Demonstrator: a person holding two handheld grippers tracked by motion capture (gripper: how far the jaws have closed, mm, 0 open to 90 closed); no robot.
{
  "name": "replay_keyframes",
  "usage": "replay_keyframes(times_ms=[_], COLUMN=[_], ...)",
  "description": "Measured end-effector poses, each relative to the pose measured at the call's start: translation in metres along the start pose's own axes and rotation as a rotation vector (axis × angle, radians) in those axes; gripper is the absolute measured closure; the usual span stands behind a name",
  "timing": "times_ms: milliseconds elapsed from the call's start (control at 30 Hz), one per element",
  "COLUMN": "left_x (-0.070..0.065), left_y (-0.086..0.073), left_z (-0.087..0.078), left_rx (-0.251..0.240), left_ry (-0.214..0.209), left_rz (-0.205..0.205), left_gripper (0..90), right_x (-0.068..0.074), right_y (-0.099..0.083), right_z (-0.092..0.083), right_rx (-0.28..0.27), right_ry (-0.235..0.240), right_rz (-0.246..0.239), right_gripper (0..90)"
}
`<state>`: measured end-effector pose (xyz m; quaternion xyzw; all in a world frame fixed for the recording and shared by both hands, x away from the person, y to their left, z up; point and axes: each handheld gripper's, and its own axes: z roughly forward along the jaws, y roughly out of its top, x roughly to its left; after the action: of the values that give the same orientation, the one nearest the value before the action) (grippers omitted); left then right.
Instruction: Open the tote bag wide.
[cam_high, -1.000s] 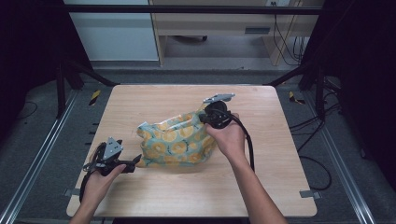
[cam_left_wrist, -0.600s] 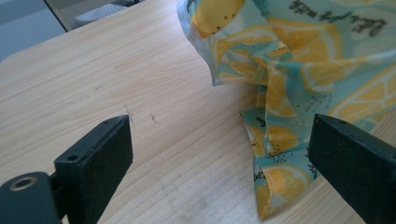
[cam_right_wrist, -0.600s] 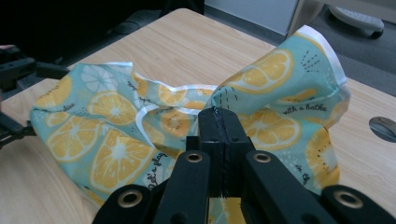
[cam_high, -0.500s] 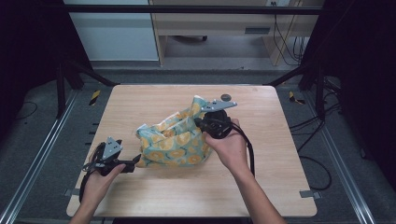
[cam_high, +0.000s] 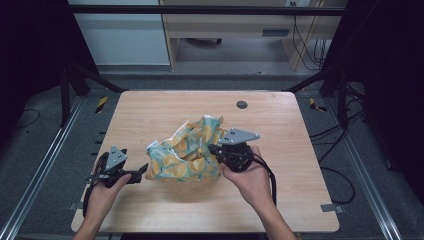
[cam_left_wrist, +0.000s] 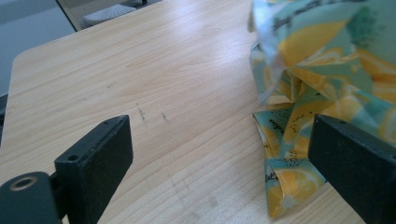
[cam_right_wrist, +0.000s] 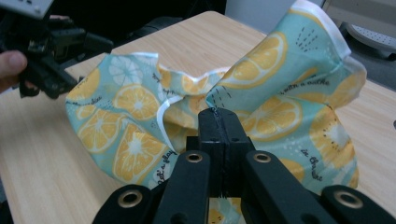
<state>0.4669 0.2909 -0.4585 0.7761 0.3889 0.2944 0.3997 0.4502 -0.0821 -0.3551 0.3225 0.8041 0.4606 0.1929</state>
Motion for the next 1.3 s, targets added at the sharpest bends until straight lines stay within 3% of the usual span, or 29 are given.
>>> replay_keyframes(times_ms=[133,533,1300], left_x=[0.000,-0.001,-0.006], left_y=[0.000,0.001,0.003], left_z=[-0.001,-0.002,-0.007], left_rx=[-0.003,-0.009,-0.047], left_ry=[0.002,0.004,-0.018], left_rz=[-0.004,-0.005,-0.019], left_gripper=[6.4,6.4,6.9], right_x=[0.004,0.009,0.018], right_y=[-0.019,-0.051,-0.083], right_z=[-0.005,-0.006,0.004], right_rx=[0.012,0.049,0.109], right_ry=[0.008,0.030,0.049], right_rz=[-0.005,-0.033,-0.060], right_gripper=[89.7,89.6,88.9])
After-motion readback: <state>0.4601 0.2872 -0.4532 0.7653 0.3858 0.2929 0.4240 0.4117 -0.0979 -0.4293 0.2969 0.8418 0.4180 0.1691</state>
